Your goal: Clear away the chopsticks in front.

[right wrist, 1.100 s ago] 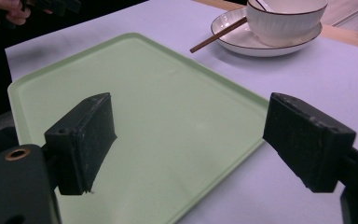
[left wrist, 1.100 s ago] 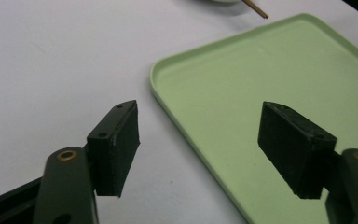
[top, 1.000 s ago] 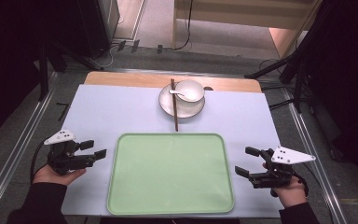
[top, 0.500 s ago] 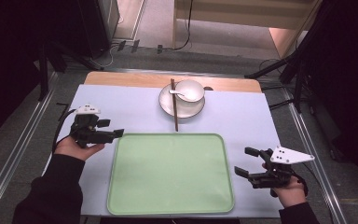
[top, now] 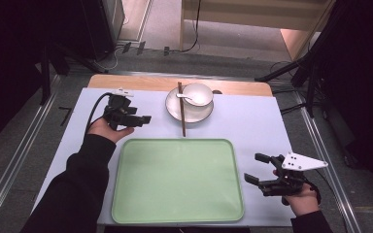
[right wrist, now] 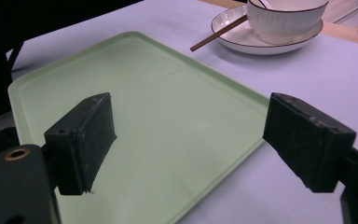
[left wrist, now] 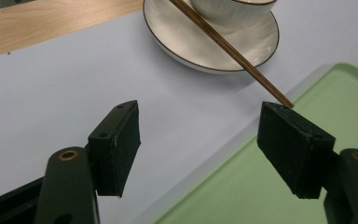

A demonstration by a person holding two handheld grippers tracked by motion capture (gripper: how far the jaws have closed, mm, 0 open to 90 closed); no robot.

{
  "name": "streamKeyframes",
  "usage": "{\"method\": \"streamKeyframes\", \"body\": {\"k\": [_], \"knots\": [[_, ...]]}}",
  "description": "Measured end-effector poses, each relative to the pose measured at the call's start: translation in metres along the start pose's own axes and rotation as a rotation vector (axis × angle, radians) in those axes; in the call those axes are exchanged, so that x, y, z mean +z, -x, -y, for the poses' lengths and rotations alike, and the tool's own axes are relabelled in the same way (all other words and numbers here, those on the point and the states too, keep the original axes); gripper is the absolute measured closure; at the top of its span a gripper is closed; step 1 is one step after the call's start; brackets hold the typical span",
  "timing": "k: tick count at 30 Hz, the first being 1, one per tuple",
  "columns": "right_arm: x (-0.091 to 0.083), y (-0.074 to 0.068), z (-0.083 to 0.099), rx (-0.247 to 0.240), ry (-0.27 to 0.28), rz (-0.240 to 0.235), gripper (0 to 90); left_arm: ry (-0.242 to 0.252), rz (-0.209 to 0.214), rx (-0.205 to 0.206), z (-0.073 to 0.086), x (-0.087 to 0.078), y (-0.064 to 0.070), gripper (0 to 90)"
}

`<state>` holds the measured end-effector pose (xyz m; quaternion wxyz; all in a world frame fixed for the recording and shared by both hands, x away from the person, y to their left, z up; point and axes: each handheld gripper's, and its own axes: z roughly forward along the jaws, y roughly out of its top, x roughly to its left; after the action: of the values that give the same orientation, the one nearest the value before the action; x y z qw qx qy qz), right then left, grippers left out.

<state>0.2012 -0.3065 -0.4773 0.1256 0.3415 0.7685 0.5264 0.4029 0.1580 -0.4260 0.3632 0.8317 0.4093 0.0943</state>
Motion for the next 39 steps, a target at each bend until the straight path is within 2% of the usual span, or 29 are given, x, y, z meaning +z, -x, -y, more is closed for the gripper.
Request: {"method": "streamKeyframes", "body": {"k": [1,4,5,8,9,12,13,16,17,18,19,22,23,24,27,29,33,38,39], "knots": [[0.000,0.000,0.000,-0.001,-0.002,-0.001,17.1,-0.011,0.001,-0.009,-0.008,0.009,0.002,31.7],[-0.001,0.000,0.000,0.001,0.002,-0.005,17.0,-0.023,-0.002,-0.011,-0.016,0.018,0.004,32.8],[-0.001,0.000,0.000,0.000,0.002,-0.005,17.0,-0.032,-0.012,-0.024,-0.024,0.028,0.006,32.9],[-0.001,0.000,0.000,-0.001,0.002,-0.005,17.0,-0.033,-0.018,-0.031,-0.030,0.036,0.007,33.0],[-0.001,0.000,0.000,-0.002,0.004,-0.006,17.0,-0.040,-0.034,-0.034,-0.036,0.046,0.010,33.0],[-0.001,0.000,-0.001,-0.002,0.009,-0.003,17.1,-0.044,-0.040,-0.028,-0.040,0.055,0.013,33.0],[-0.002,-0.001,-0.001,-0.004,0.016,-0.004,17.1,-0.047,-0.034,-0.038,-0.043,0.065,0.016,33.0],[-0.003,-0.001,-0.001,-0.005,0.020,-0.002,17.1,-0.061,-0.027,-0.044,-0.046,0.074,0.019,33.3],[-0.002,-0.001,-0.001,-0.006,0.016,-0.004,17.1,-0.065,-0.048,-0.047,-0.049,0.083,0.023,34.8],[-0.002,-0.001,-0.001,-0.006,0.016,-0.004,17.1,-0.065,-0.048,-0.047,-0.049,0.083,0.023,36.6],[-0.002,-0.001,-0.001,-0.006,0.014,-0.005,17.0,-0.076,-0.073,-0.053,-0.051,0.093,0.027,39.0],[-0.002,-0.001,0.000,-0.006,0.015,-0.005,17.1,-0.088,-0.074,-0.065,-0.052,0.101,0.029,43.5],[-0.002,-0.001,0.000,-0.006,0.017,-0.005,17.1,-0.088,-0.091,-0.069,-0.052,0.109,0.032,45.2],[-0.002,-0.001,0.000,-0.006,0.017,-0.005,17.1,-0.088,-0.091,-0.069,-0.052,0.109,0.032,46.3],[-0.003,0.000,0.001,0.001,0.012,-0.005,17.1,-0.080,-0.087,-0.121,-0.051,0.121,0.032,47.8],[-0.002,0.001,0.002,-0.001,0.014,-0.005,17.1,-0.079,-0.097,-0.127,-0.051,0.124,0.033,48.0],[0.003,0.003,0.004,0.001,0.019,-0.007,17.1,-0.072,-0.087,-0.151,-0.052,0.127,0.033,47.7],[0.005,0.008,0.005,0.005,0.029,0.000,17.2,-0.080,-0.100,-0.133,-0.054,0.130,0.036,47.7],[0.005,0.010,0.006,0.019,0.038,0.006,17.2,-0.079,-0.098,-0.135,-0.055,0.132,0.037,47.8]]}}
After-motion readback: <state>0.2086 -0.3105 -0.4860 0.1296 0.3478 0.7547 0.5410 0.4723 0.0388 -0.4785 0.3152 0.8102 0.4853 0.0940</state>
